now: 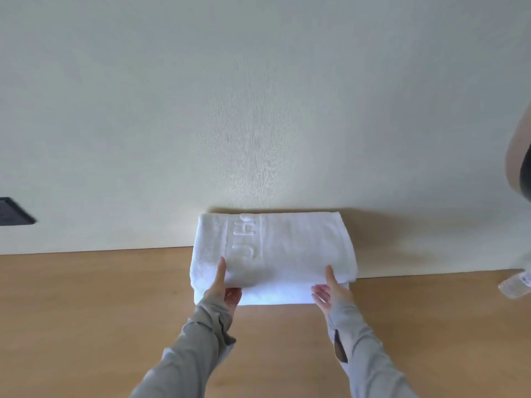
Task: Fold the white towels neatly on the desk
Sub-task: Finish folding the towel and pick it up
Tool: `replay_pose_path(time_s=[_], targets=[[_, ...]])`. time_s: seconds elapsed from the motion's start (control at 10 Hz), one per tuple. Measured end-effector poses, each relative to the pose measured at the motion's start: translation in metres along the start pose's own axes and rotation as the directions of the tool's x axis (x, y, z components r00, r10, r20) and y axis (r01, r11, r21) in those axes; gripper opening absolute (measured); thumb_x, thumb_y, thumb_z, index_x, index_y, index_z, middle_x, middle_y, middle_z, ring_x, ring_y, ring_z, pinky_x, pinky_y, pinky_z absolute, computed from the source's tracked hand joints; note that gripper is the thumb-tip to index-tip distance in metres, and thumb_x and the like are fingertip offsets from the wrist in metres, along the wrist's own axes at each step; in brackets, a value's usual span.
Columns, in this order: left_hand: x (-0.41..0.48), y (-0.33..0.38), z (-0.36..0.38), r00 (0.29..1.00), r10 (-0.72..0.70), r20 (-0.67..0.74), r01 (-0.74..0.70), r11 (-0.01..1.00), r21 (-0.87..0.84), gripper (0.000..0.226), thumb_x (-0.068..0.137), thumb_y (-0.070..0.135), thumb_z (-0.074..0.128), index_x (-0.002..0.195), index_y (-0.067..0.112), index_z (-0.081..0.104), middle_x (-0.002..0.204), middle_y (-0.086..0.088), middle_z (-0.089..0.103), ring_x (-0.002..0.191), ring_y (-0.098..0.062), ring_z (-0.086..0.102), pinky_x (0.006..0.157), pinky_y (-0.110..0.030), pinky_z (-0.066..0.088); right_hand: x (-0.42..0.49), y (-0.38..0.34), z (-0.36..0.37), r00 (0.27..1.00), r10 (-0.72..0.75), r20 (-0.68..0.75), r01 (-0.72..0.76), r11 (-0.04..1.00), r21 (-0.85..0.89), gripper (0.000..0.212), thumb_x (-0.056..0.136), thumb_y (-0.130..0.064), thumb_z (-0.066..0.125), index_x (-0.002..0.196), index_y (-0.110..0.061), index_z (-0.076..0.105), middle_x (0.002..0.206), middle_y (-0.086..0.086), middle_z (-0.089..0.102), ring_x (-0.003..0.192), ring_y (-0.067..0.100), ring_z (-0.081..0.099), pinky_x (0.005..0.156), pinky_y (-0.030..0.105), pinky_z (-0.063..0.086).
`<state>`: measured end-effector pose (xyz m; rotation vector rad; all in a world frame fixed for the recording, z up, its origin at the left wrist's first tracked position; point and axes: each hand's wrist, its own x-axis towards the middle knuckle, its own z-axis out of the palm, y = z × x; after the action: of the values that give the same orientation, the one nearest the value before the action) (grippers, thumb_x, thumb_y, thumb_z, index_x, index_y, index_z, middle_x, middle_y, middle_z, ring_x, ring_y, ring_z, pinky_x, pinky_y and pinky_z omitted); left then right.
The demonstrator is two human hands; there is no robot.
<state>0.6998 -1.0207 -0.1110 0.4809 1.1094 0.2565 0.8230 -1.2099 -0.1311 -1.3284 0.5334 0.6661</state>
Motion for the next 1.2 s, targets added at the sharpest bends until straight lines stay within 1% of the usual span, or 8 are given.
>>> replay_pose_path(time_s=[0.1,0.2,0.5,0.8,0.9,1.0,1.1,1.2], targets=[[-0.002,0.005,0.013,0.999,-0.002,-0.055,-0.008,0.984,-0.176,0.095,0.05,0.048,0.085,0.126,0.005,0.048,0.113,-0.01,0.059,0.102,-0.024,0.06,0.094,-0.035,0.05,0.006,-0.005,0.013,0.998,0.057,0.036,-0.067,0.923,0.379,0.069,0.06,-0.044,0.079,0.113,-0.005,0.058,0.104,0.013,0.063,0.104,0.027,0.06,0.097,0.039,0.048],[0.002,0.01,0.024,0.99,0.031,-0.136,-0.059,0.977,-0.207,0.074,0.061,0.042,0.084,0.116,0.007,0.05,0.106,-0.009,0.059,0.1,-0.027,0.06,0.096,-0.038,0.049,-0.001,-0.017,0.035,0.998,0.07,-0.001,-0.063,0.903,0.426,0.089,0.058,-0.053,0.08,0.13,-0.012,0.048,0.127,0.009,0.053,0.121,0.027,0.051,0.105,0.043,0.041],[0.003,0.01,0.038,0.987,0.02,-0.162,-0.052,0.979,-0.199,0.043,0.07,0.039,0.077,0.075,0.011,0.044,0.078,-0.004,0.055,0.07,-0.021,0.055,0.08,-0.035,0.044,-0.039,-0.046,0.053,1.0,0.02,-0.009,-0.018,0.983,0.184,0.064,0.094,-0.041,0.045,0.142,-0.003,0.028,0.149,0.018,0.032,0.135,0.036,0.033,0.11,0.046,0.03],[-0.028,0.026,0.027,0.986,0.032,-0.166,-0.064,0.979,-0.194,0.044,0.068,0.039,0.077,0.076,0.009,0.046,0.077,-0.006,0.056,0.067,-0.024,0.056,0.058,-0.033,0.045,-0.093,-0.065,0.067,0.992,-0.083,0.094,0.05,0.949,0.31,0.054,0.098,-0.03,0.039,0.142,0.001,0.028,0.148,0.02,0.033,0.135,0.035,0.034,0.109,0.043,0.03],[-0.051,0.042,0.019,0.989,0.069,-0.132,-0.097,0.971,-0.219,0.039,0.07,0.037,0.076,0.077,0.011,0.049,0.078,-0.006,0.058,0.07,-0.023,0.058,0.07,-0.035,0.049,-0.116,-0.065,0.074,0.982,-0.127,0.141,0.074,0.939,0.335,0.045,0.099,-0.029,0.037,0.135,-0.002,0.038,0.144,0.019,0.037,0.123,0.033,0.044,0.105,0.042,0.032],[-0.071,0.064,0.003,0.983,0.127,-0.129,-0.157,0.954,-0.256,0.037,0.069,0.036,0.077,0.079,0.013,0.051,0.081,-0.007,0.059,0.071,-0.023,0.059,0.072,-0.035,0.051,-0.138,-0.062,0.091,0.963,-0.16,0.216,0.083,0.942,0.325,0.019,0.099,-0.029,0.039,0.089,-0.017,0.049,0.115,0.01,0.049,0.085,0.022,0.052,0.087,0.034,0.044],[-0.095,0.092,-0.022,0.979,0.154,-0.131,-0.189,0.93,-0.314,0.036,0.069,0.036,0.077,0.079,0.015,0.05,0.08,-0.007,0.059,0.07,-0.023,0.059,0.063,-0.034,0.049,-0.161,-0.055,0.115,0.944,-0.19,0.27,0.093,0.937,0.335,0.016,0.097,-0.03,0.042,0.092,-0.017,0.049,0.088,0.002,0.052,0.074,0.014,0.051,0.055,0.023,0.053],[-0.112,0.119,-0.057,0.967,0.18,-0.178,-0.236,0.898,-0.372,0.04,0.068,0.037,0.078,0.078,0.016,0.045,0.082,-0.006,0.056,0.071,-0.023,0.057,0.07,-0.037,0.047,-0.184,-0.037,0.144,0.905,-0.212,0.368,0.077,0.934,0.35,0.027,0.093,-0.032,0.05,0.11,-0.011,0.049,0.089,0.003,0.059,0.079,0.018,0.058,0.049,0.023,0.056]])
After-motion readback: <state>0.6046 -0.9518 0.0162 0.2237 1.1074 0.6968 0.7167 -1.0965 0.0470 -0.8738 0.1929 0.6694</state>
